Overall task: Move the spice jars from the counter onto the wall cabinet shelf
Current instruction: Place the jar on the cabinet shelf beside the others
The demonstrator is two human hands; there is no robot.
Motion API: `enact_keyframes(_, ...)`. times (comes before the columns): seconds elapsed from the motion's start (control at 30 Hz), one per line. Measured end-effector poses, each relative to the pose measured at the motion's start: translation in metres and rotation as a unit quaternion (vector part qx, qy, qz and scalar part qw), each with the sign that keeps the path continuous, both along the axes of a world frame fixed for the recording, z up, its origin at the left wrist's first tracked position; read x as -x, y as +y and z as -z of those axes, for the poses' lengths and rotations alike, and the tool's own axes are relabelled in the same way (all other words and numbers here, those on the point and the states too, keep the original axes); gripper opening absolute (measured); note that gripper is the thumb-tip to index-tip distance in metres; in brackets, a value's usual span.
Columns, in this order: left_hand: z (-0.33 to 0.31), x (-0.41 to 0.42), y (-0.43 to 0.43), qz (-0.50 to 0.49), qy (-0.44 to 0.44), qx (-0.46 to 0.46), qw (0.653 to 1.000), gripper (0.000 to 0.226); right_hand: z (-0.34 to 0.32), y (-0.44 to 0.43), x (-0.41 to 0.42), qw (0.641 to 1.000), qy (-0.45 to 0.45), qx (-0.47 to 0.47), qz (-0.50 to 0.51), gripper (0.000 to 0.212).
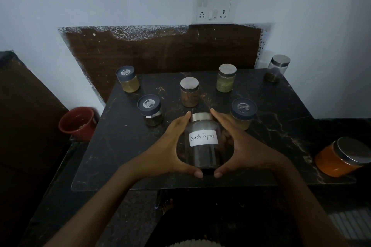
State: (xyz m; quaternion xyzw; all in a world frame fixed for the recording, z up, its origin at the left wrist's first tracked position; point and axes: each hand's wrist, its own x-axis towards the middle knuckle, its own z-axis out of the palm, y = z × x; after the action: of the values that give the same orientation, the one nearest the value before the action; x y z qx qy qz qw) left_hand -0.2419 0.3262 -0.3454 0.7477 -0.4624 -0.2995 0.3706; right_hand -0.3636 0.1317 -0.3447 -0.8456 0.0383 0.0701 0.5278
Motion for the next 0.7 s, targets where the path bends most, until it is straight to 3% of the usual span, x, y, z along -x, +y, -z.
enact_keyframes(0.43,-0.014,-0.015,-0.012,-0.004,-0.053,0.028,0.998,0.13,-0.017,-0.012,-0.013,0.998,-0.023,0.048,-0.016,0.132)
enact_keyframes(0.7,-0.075,-0.061,-0.039,0.01,-0.191,0.078,0.978,0.128,-0.074,-0.038,-0.058,0.986,-0.082,0.144,-0.005,0.138)
